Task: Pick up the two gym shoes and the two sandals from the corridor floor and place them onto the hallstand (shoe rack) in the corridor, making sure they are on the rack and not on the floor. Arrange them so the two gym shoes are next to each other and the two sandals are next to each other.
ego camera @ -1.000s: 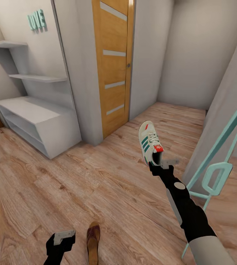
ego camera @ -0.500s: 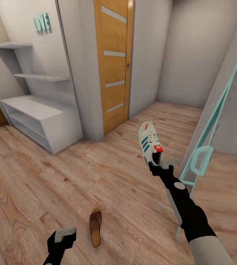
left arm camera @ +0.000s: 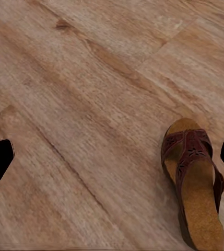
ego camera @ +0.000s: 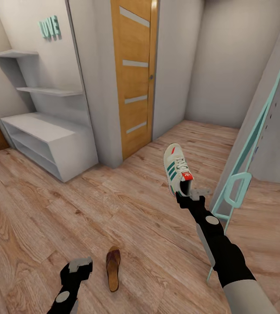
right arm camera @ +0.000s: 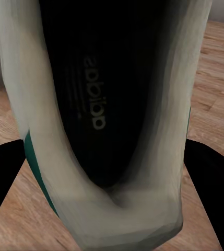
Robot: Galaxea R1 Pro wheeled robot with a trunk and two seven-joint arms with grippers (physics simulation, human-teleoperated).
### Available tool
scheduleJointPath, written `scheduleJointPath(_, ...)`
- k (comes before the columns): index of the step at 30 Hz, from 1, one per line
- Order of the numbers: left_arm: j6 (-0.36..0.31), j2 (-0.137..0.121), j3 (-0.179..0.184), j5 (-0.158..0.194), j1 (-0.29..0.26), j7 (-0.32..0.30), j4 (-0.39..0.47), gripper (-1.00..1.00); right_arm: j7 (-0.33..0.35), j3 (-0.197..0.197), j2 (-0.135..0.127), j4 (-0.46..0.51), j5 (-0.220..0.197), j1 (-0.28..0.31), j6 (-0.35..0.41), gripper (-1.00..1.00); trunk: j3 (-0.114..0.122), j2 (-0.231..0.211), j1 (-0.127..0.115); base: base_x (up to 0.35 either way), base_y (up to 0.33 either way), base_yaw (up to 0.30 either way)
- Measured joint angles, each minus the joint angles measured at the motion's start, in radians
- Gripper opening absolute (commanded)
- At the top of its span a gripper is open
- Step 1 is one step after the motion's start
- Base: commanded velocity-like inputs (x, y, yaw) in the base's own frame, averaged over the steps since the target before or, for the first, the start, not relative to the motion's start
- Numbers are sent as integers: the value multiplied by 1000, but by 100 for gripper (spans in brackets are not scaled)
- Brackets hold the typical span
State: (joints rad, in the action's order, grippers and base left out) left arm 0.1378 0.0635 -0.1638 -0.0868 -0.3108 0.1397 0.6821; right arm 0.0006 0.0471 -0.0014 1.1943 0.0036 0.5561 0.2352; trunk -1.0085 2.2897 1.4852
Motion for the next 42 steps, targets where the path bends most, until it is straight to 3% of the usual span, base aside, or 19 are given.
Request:
scheduleJointPath(3, -86, 38, 1, 0, -54, 71, -6, 100, -1, 0, 0, 0, 0, 0, 0, -100, 0, 0, 0, 0, 0, 0)
scheduleJointPath(9, -116, 72, 14, 1, -97, 96, -13, 100, -2, 0, 0, 1, -1, 0, 0, -100, 0, 0, 0, 0, 0, 0)
scheduleJointPath(12, -121, 85, 41, 4, -112, 115, -17, 100, -1, 0, 0, 1, -1, 0, 0, -100, 0, 0, 0, 0, 0, 0)
scheduleJointPath(34, -102, 86, 69, 9, -106, 142, -43, 100, -1, -1, 0, 2, -2, 0, 0, -100, -11, 0, 0, 0, 0, 0)
scheduleJointPath(42, -101, 86, 69, 9, -106, 142, -43, 100, -1, -3, 0, 4, -1, 0, 0, -100, -49, 56, 31, 0, 0, 0)
